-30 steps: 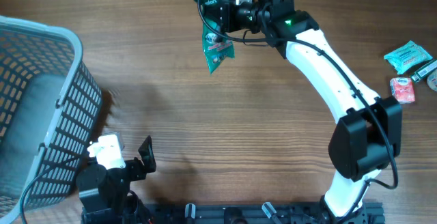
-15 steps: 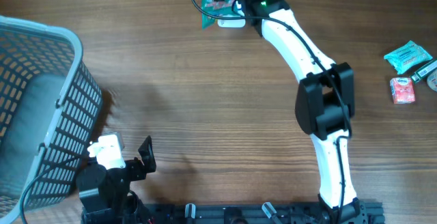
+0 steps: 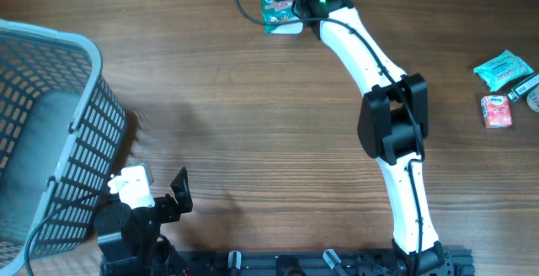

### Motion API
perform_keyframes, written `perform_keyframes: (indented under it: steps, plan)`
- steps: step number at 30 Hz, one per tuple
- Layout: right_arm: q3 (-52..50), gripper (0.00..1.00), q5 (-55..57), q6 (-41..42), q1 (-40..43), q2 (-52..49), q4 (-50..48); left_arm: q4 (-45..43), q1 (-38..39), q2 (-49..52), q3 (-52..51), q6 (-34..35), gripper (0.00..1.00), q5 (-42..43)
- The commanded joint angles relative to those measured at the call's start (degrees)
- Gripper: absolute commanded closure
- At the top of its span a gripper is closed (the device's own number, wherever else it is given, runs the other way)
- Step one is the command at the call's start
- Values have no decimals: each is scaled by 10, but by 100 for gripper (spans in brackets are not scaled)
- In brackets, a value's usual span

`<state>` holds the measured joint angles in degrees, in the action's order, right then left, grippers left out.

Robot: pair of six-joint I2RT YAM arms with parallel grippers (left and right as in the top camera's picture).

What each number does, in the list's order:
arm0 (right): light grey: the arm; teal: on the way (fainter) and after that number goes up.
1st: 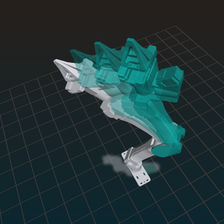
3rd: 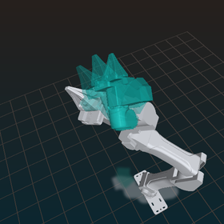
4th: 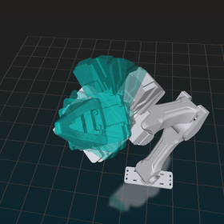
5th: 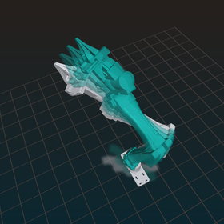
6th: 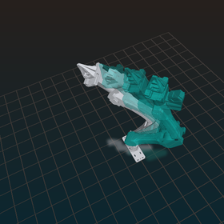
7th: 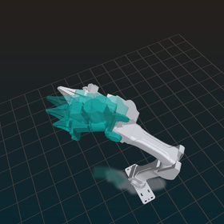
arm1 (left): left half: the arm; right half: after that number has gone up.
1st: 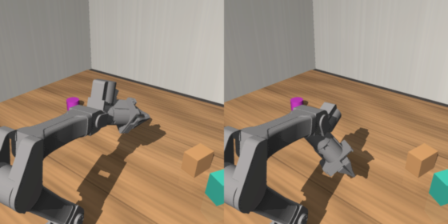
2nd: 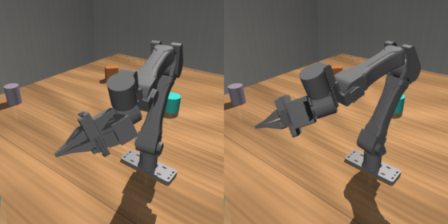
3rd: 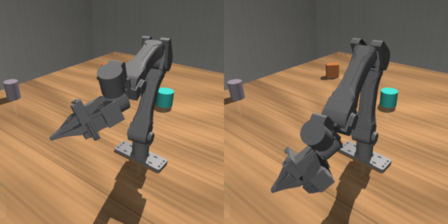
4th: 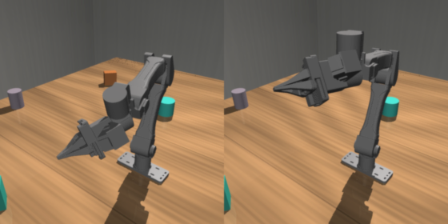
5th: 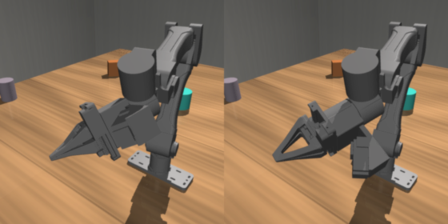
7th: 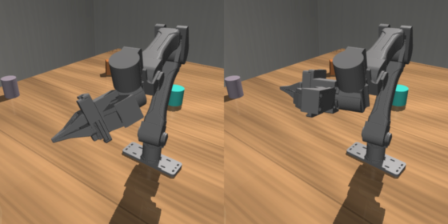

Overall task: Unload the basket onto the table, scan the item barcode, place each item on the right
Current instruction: 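Carry the gloves bag to the right edge and release it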

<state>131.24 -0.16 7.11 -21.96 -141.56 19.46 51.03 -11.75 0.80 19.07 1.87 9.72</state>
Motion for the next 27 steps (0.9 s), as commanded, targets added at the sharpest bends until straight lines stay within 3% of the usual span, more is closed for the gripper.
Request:
perform_keyframes:
  steps: [1, 4, 9, 11, 13, 18, 24, 27]
  plan:
    - [98, 96, 60, 6, 23, 40, 143, -2, -4, -4, 0, 5, 0, -2]
    - [111, 96, 106, 79, 59, 104, 337, -2, -4, -4, 0, 5, 0, -2]
    - [100, 96, 104, 109, 158, 122, 473, -2, -4, -4, 0, 5, 0, -2]
    - [73, 96, 90, 92, 204, 111, 458, -2, -4, -4, 0, 5, 0, -2]
    - [23, 96, 19, 13, 257, 82, 401, -2, -4, -4, 0, 5, 0, -2]
    - [-40, 96, 11, 21, 332, 30, 355, -2, -4, -4, 0, 5, 0, -2]
    - [-44, 96, 11, 13, 424, 6, 334, -2, -4, -4, 0, 5, 0, -2]
    - [-44, 76, 11, 3, 464, 4, 335, -2, -4, -4, 0, 5, 0, -2]
